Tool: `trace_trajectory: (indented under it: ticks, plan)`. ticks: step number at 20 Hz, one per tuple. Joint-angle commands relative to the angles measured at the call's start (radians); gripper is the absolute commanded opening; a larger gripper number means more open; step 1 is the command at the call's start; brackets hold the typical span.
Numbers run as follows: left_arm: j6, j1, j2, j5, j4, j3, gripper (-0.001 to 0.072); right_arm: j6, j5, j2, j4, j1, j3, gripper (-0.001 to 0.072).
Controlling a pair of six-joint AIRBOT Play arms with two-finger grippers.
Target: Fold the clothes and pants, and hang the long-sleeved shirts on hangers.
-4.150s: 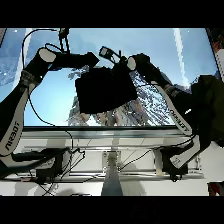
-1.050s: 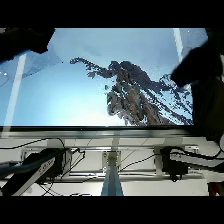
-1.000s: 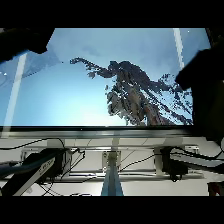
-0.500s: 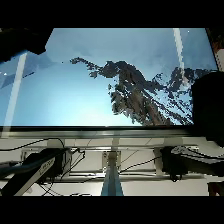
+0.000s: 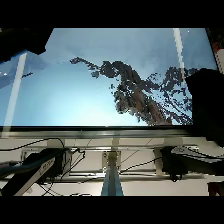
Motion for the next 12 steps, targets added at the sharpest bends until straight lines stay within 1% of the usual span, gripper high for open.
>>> trace_trajectory:
  ticks: [1,2,4,6,8,10,11,12]
  plan:
    - [0.0,0.001,0.001,0.0,0.0,0.001,0.0144,-0.032,-0.116,-0.002,0.08,0.106,-0.002,0.0018]
    - [0.0,0.001,0.001,0.0,0.0,0.001,0.0144,-0.045,-0.143,-0.002,0.116,0.171,-0.002,0.0018]
    - [0.0,0.001,0.001,0.0,0.0,0.001,0.0144,-0.116,-0.187,-0.002,0.145,0.337,-0.002,0.0018]
    - [0.0,0.001,0.001,0.0,0.0,0.001,0.0144,-0.208,-0.222,-0.001,0.144,0.541,-0.002,0.0018]
    - [0.0,0.001,0.001,0.0,0.0,0.001,0.0144,-0.304,-0.228,-0.001,0.14,0.759,-0.002,0.0018]
    - [0.0,0.001,0.001,0.0,0.0,0.001,0.0145,-0.425,-0.23,0.0,0.114,0.982,-0.002,0.0018]
    - [0.0,0.001,0.001,0.0,0.0,0.001,0.0144,-0.487,-0.231,0.003,0.074,1.096,-0.002,0.0018]
    - [0.0,0.001,0.001,0.0,0.0,0.001,0.0144,-0.525,-0.238,0.005,0.027,1.193,-0.002,0.0018]
